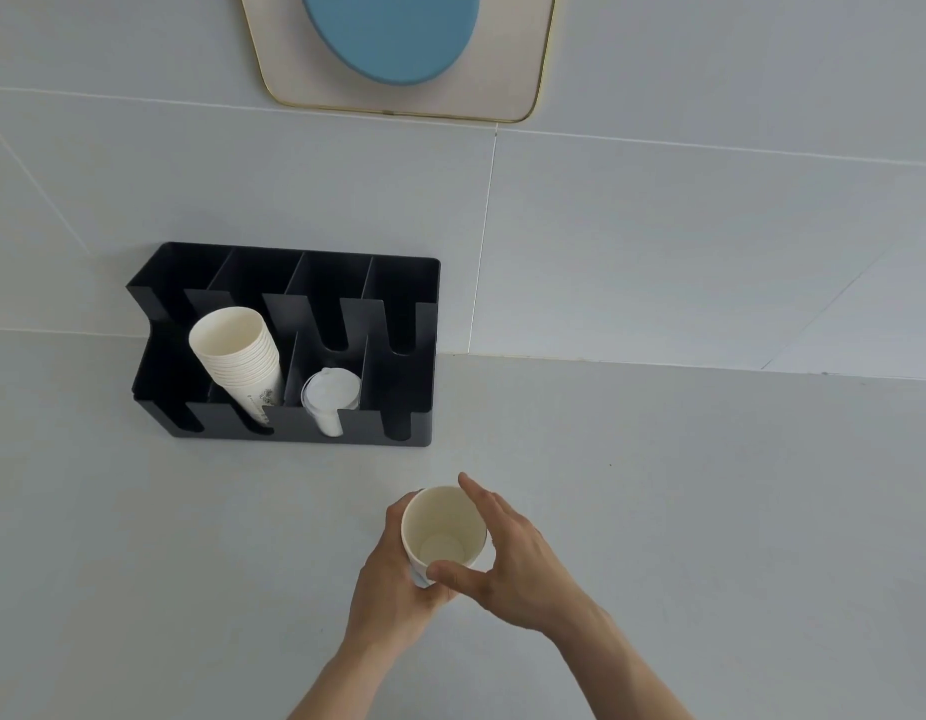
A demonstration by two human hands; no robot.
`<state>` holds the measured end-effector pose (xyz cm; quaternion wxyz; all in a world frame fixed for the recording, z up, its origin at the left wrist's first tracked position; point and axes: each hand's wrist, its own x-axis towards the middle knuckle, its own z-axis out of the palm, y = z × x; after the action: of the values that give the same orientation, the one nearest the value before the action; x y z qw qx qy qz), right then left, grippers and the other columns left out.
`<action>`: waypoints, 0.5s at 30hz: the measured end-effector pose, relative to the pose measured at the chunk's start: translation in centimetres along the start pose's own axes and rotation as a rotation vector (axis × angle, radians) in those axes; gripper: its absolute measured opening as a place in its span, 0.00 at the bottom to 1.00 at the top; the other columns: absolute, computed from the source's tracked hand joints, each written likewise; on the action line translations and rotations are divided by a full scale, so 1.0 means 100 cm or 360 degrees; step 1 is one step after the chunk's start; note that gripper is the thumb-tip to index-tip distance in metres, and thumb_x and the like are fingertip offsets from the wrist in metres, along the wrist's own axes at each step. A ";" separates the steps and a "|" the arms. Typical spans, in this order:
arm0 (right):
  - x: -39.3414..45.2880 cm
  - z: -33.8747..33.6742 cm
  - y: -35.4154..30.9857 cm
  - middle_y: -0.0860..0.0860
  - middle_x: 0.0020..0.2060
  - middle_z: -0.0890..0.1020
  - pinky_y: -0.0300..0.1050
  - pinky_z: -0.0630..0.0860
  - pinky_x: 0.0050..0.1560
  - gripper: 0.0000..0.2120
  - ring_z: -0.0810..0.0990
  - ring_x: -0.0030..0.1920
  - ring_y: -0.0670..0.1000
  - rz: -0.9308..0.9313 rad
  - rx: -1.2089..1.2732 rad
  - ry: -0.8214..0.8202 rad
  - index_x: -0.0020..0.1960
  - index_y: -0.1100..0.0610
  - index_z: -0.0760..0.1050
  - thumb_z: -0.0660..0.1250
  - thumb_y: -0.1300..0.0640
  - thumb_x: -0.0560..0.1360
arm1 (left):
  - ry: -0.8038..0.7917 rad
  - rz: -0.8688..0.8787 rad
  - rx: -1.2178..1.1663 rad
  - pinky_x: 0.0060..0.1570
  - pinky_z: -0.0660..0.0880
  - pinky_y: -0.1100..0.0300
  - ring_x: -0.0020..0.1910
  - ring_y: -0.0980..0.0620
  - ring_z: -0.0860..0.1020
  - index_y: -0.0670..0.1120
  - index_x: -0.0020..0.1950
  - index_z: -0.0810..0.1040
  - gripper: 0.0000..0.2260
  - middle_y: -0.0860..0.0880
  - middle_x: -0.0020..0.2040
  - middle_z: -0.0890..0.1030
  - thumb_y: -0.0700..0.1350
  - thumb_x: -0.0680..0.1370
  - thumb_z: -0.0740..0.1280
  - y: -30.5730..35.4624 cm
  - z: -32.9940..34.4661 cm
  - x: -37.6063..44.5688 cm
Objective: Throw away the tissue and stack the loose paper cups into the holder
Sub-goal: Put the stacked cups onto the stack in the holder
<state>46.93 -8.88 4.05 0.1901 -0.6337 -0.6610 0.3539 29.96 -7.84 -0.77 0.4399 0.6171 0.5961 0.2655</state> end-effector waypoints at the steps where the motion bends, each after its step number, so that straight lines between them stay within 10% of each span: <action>1: 0.000 0.001 0.001 0.41 0.75 0.68 0.50 0.70 0.71 0.49 0.69 0.73 0.48 0.0019 0.0024 -0.0003 0.82 0.41 0.49 0.71 0.31 0.70 | -0.0022 0.0003 0.0007 0.42 0.75 0.70 0.56 0.68 0.77 0.76 0.63 0.58 0.42 0.67 0.58 0.78 0.51 0.62 0.81 0.001 -0.001 -0.001; 8: -0.002 -0.003 0.004 0.42 0.74 0.70 0.52 0.75 0.69 0.59 0.75 0.69 0.43 0.0301 0.0421 0.0004 0.82 0.42 0.50 0.78 0.29 0.61 | -0.0319 -0.0228 0.0273 0.61 0.71 0.62 0.68 0.62 0.73 0.62 0.72 0.62 0.40 0.65 0.68 0.72 0.56 0.64 0.78 -0.028 -0.029 -0.008; 15: 0.003 -0.025 0.008 0.50 0.60 0.83 0.53 0.79 0.65 0.35 0.83 0.58 0.51 0.0754 0.0750 0.0047 0.72 0.57 0.74 0.76 0.41 0.71 | -0.0404 -0.0785 0.0306 0.57 0.80 0.53 0.50 0.49 0.85 0.47 0.60 0.79 0.20 0.48 0.55 0.84 0.57 0.73 0.73 -0.039 -0.091 0.003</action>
<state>49.25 -8.01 5.10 0.2533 -0.7135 -0.3925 0.5222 20.31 -5.89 0.10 0.5016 0.5206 0.6908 0.0135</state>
